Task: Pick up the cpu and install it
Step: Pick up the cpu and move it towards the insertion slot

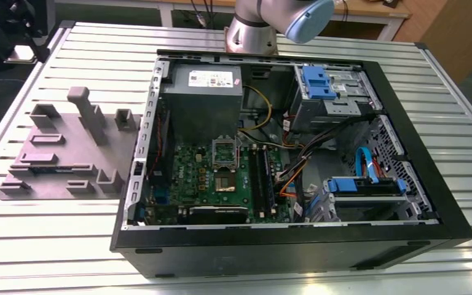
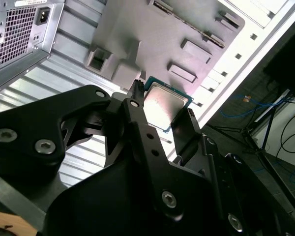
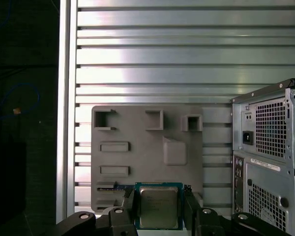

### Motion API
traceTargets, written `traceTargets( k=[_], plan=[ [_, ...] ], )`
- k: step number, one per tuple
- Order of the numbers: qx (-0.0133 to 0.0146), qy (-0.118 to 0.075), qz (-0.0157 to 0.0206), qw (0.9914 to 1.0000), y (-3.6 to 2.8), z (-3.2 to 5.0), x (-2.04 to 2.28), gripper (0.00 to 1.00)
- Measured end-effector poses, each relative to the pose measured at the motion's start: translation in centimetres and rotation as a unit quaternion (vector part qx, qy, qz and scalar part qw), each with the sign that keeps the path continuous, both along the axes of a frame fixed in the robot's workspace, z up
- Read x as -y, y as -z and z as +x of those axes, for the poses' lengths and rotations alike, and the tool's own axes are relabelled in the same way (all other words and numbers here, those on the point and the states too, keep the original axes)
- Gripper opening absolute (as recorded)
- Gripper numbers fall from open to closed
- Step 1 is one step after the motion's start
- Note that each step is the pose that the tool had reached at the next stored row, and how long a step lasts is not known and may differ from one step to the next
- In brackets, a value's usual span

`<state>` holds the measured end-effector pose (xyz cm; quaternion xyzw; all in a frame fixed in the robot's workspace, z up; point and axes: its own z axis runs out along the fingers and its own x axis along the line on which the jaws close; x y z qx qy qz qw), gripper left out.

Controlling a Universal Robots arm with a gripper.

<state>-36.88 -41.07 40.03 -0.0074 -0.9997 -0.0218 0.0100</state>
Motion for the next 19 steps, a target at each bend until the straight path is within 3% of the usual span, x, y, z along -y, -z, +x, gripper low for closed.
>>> traceTargets(
  k=[19],
  plan=[
    [0.0000,0.000,0.0000,1.00000,0.00,0.60,0.00,0.47]
  ],
)
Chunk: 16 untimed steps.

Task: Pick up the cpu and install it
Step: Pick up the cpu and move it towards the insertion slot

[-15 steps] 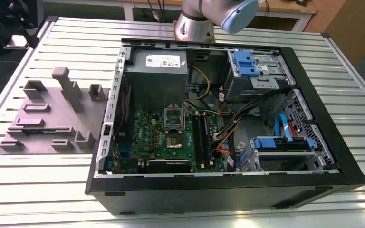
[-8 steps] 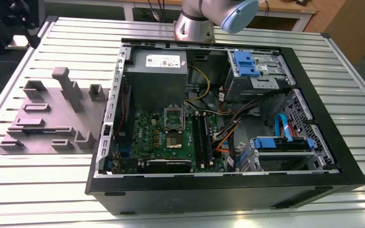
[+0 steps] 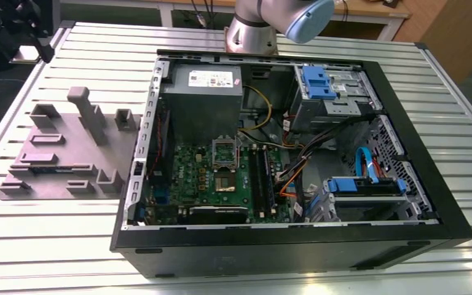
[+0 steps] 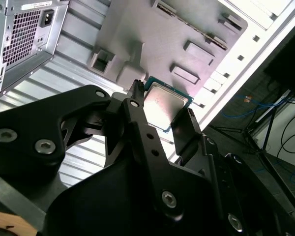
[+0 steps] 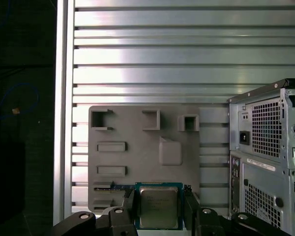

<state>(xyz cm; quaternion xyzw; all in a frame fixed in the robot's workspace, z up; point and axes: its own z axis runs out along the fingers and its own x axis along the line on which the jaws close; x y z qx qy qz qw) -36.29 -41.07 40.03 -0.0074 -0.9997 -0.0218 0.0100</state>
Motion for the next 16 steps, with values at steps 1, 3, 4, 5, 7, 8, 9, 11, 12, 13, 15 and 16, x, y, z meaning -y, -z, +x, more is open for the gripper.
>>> traceTargets(
  k=[1,3,4,5,7,8,9,11,12,13,15,16],
  plan=[
    [0.0000,0.000,0.0001,1.00000,0.00,0.03,0.00,0.47],
    [0.0000,0.000,0.0000,1.00000,0.00,0.08,0.00,0.47],
    [0.0000,0.000,0.0000,1.00000,0.00,0.11,0.00,0.47],
    [0.0000,0.000,0.0000,1.00000,0.00,0.14,0.00,0.47],
    [0.0000,0.000,0.0000,1.00000,0.00,0.19,0.00,0.47],
    [0.0000,0.000,0.0000,1.00000,0.00,0.21,0.00,0.47],
    [0.0000,0.000,0.0000,1.00000,0.00,0.24,0.00,0.47],
    [0.0000,0.000,0.0000,1.00000,0.00,0.28,0.00,0.47],
    [0.0000,0.000,0.0000,1.00000,0.00,0.30,0.00,0.47],
    [0.0000,0.000,0.0000,1.00000,0.00,0.32,0.00,0.47],
    [0.0000,0.000,0.0000,1.00000,0.00,0.41,0.00,0.47],
    [0.0000,0.000,0.0000,1.00000,0.00,0.43,0.00,0.47]
  ],
)
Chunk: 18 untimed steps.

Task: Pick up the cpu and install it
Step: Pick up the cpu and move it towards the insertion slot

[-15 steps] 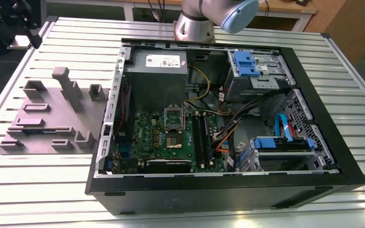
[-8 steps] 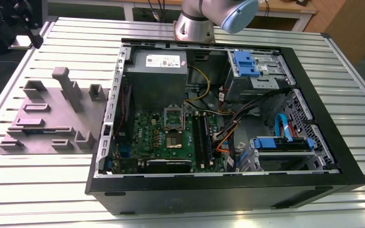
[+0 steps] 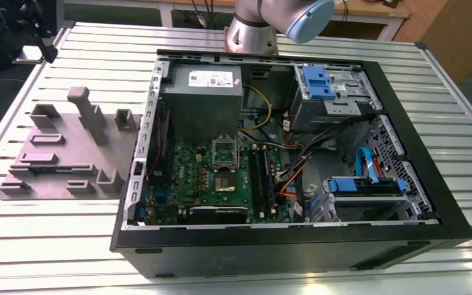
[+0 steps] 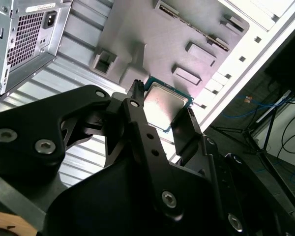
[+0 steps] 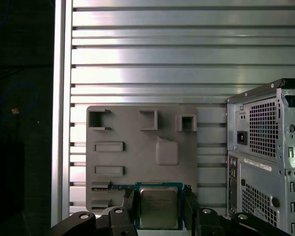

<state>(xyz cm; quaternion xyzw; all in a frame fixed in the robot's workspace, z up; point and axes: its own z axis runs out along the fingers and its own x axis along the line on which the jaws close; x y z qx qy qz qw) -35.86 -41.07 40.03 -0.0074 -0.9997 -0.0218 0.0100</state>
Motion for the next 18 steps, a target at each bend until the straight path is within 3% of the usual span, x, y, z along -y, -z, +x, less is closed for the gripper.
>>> traceTargets(
  k=[18],
  plan=[
    [0.0000,0.000,0.0000,1.00000,0.00,0.68,0.00,0.47]
  ],
)
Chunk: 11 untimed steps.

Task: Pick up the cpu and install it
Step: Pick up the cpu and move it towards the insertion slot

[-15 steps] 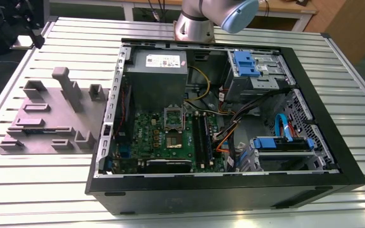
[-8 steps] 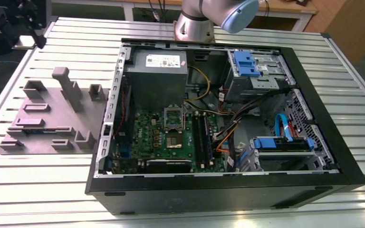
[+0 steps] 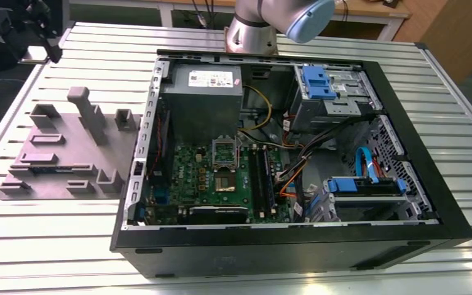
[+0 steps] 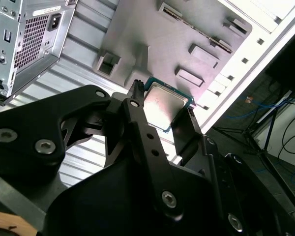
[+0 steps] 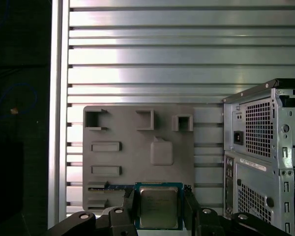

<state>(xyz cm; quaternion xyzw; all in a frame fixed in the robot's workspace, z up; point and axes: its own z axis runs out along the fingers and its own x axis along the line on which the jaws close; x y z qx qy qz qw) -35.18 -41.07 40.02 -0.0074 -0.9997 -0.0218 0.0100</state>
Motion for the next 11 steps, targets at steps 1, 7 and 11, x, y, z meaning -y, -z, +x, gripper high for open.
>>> traceTargets(
  k=[1,7,11],
  plan=[
    [0.0000,0.000,0.0000,1.00000,0.00,0.04,0.00,0.47],
    [0.0000,0.000,0.0000,1.00000,0.00,0.26,0.00,0.47],
    [0.0000,0.000,0.0000,1.00000,0.00,0.40,0.00,0.47]
  ],
)
